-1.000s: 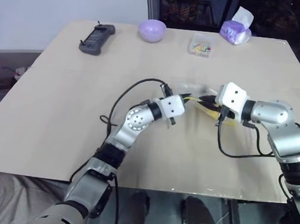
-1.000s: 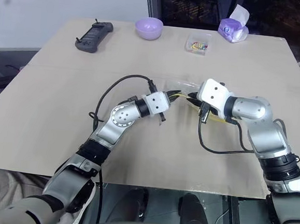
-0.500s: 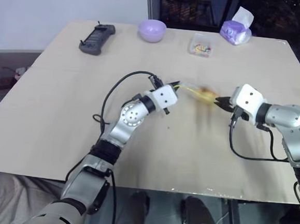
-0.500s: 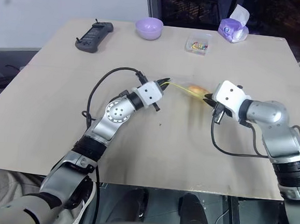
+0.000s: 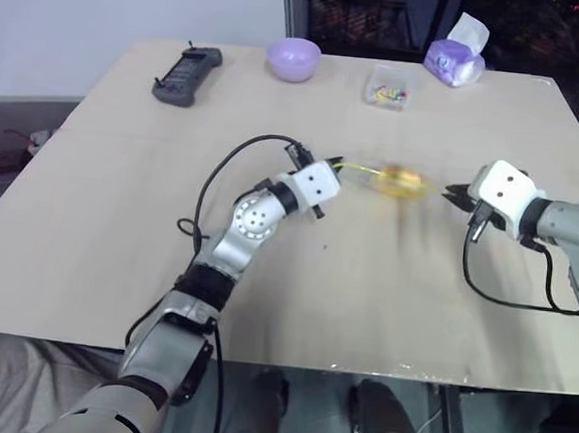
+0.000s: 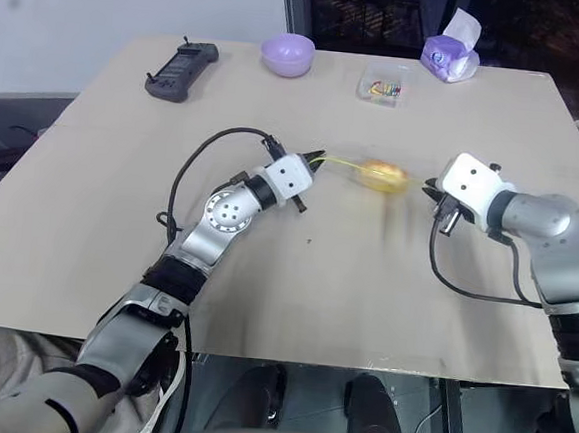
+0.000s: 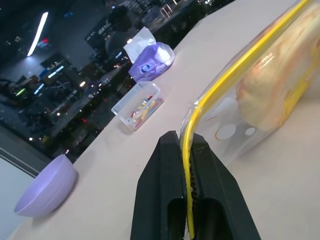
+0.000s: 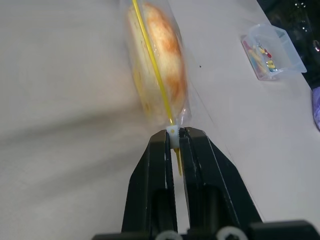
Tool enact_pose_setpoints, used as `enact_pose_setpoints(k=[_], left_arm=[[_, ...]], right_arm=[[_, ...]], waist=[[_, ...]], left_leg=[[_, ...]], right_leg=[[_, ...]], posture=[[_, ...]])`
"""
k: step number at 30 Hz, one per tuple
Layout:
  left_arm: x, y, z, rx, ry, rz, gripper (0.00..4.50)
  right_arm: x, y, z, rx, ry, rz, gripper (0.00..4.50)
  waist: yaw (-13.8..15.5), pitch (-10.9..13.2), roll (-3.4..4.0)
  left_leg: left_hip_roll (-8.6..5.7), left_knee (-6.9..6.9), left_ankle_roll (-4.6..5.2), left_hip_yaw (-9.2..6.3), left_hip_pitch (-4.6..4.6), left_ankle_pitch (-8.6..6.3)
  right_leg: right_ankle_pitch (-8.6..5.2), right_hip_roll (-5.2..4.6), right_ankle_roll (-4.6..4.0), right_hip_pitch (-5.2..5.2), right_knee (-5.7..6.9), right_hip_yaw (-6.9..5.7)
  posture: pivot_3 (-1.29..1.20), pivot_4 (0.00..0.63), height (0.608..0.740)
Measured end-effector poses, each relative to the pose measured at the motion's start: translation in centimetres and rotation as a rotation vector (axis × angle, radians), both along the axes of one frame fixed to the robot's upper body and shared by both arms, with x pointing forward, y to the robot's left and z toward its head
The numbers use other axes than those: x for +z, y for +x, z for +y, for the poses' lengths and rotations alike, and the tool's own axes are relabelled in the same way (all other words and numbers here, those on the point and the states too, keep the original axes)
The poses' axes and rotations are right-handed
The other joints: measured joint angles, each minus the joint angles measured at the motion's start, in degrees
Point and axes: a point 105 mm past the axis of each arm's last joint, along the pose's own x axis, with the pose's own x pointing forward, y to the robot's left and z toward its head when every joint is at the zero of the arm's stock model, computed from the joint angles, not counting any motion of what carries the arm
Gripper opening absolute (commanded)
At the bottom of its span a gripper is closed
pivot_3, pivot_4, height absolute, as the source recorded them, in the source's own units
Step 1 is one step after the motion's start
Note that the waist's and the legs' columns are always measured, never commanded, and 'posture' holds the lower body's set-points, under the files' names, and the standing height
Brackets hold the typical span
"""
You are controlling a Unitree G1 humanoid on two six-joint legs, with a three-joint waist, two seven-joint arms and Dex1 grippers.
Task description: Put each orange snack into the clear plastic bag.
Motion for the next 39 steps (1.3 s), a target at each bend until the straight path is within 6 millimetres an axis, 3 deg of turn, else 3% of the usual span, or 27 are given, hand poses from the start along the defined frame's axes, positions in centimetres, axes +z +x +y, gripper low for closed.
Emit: enact_pose_setpoints(k=[8, 13, 15, 19, 21, 23, 24, 27, 31, 34, 39], left_arm=[[1.1, -0.1, 0.3, -0.035, -0.050, 0.005, 0.00], [5.1, 0.2, -0.2, -0.049, -0.085, -0.121, 0.00], [5.0, 0.2, -0.1, -0.049, -0.085, -0.121, 0.00], [0.9, -1.6, 0.3, -0.115, -0.041, 0.011, 0.00], [-2.5, -3.9, 0.8, -0.182, 0.020, 0.134, 0.00], [-4.5, -5.4, 1.1, -0.213, 0.054, 0.218, 0.00], [-4.8, -6.1, 1.2, -0.227, 0.059, 0.237, 0.67], [-5.4, -7.8, 1.7, -0.268, 0.080, 0.298, 1.93], [-6.1, -8.7, 2.2, -0.252, 0.064, 0.380, 3.23], [-6.2, -9.5, 3.4, -0.245, 0.038, 0.451, 3.23], [-4.8, -10.8, 6.7, -0.221, -0.083, 0.612, 3.23]], right_arm=[[2.0, 0.9, 0.4, -0.033, 0.059, -0.116, 0.21], [5.6, 1.8, 0.1, -0.051, 0.073, -0.274, 0.21], [5.8, 1.7, 0.0, -0.049, 0.086, -0.275, 0.21], [1.5, -0.9, 0.1, -0.006, 0.099, -0.058, 0.21], [-1.9, -3.2, 0.2, 0.018, 0.105, 0.130, 0.21], [-3.5, -4.6, 0.2, 0.024, 0.111, 0.240, 0.83], [-3.7, -5.1, 0.3, 0.027, 0.110, 0.267, 1.27], [-3.9, -6.0, -0.1, 0.017, 0.113, 0.316, 2.69], [-4.9, -7.4, -0.9, -0.016, 0.109, 0.401, 4.02], [-5.2, -8.5, -1.9, -0.037, 0.168, 0.467, 4.02], [-2.9, -8.9, -4.8, -0.097, 0.361, 0.432, 4.02]], waist=[[-0.04, 0.01, 0.00], [0.10, 0.01, -0.01], [0.04, 0.01, 0.00], [0.01, 0.00, 0.01], [-0.09, 0.01, 0.03], [-0.12, 0.03, 0.06], [-0.11, 0.03, 0.05], [0.01, 0.01, 0.08], [0.28, 0.02, 0.07], [0.28, 0.02, 0.06], [0.12, 0.04, -0.01]], left_leg=[[0.00, 0.00, -0.07, 0.03, 0.00, 0.04], [0.00, -0.03, -0.11, 0.01, -0.02, 0.07], [0.00, -0.05, -0.17, 0.05, -0.04, 0.10], [0.01, -0.16, -0.15, 0.04, -0.05, 0.09], [0.02, -0.18, -0.13, 0.05, -0.05, 0.08], [0.02, -0.08, 0.02, 0.08, 0.00, -0.01], [0.03, -0.03, 0.04, 0.05, 0.06, -0.02], [0.04, -0.03, 0.05, 0.01, 0.27, -0.02], [0.04, -0.04, 0.06, -0.06, 0.39, -0.03], [0.06, -0.04, 0.06, -0.05, 0.26, -0.03], [0.12, -0.04, 0.06, -0.06, 0.37, -0.03]], right_leg=[[0.00, 0.00, 0.00, -0.03, 0.02, 0.03], [0.00, 0.00, 0.00, -0.02, -0.05, 0.00], [0.00, -0.02, 0.00, -0.03, -0.08, 0.04], [-0.01, -0.02, -0.01, -0.05, -0.12, 0.05], [-0.02, -0.02, -0.02, -0.05, -0.11, 0.07], [-0.01, -0.02, -0.02, -0.05, 0.00, 0.12], [0.00, 0.00, -0.01, 0.00, 0.07, 0.10], [0.00, 0.02, -0.01, 0.19, 0.14, 0.07], [-0.01, 0.03, 0.00, 0.40, 0.00, -0.02], [-0.01, 0.03, -0.01, 0.33, -0.05, -0.02], [-0.01, 0.05, -0.01, 0.42, -0.02, -0.07]], posture=[[0.00, 0.150, 0.740], [0.00, 0.150, 0.740], [0.00, 0.150, 0.740], [0.00, 0.150, 0.740], [0.00, 0.150, 0.740], [0.00, 0.150, 0.740], [0.00, 0.150, 0.740], [0.00, 0.150, 0.740], [0.00, 0.150, 0.740], [0.00, 0.150, 0.740], [0.00, 0.150, 0.740]])
